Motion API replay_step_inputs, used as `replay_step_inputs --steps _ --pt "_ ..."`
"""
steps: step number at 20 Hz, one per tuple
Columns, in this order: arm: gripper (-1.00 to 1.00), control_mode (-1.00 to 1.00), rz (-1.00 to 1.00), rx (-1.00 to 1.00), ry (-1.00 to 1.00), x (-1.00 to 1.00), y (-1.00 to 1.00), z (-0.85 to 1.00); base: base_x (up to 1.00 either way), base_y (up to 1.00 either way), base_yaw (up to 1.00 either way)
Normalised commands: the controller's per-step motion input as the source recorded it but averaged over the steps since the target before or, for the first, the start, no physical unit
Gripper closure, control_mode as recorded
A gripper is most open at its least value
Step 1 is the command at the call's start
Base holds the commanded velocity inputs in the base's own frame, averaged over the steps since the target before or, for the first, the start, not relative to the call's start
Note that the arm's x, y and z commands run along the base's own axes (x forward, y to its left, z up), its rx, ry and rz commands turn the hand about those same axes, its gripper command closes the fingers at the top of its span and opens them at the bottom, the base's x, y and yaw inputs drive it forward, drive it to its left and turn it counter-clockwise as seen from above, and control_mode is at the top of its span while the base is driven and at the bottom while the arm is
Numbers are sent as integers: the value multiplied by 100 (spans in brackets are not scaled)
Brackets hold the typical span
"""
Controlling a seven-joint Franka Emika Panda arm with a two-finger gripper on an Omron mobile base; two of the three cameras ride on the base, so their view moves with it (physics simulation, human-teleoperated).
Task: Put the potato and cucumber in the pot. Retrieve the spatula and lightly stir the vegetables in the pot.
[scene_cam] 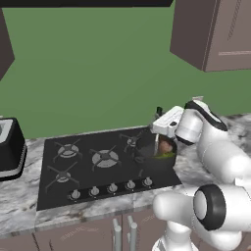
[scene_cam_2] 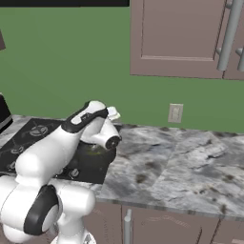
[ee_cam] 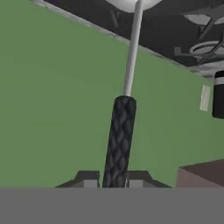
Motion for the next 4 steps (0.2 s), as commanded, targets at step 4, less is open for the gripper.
replay_step_inputs --steps 4 --pt "100 -100 -16 -22 -3 25 -14 22 0 0 0"
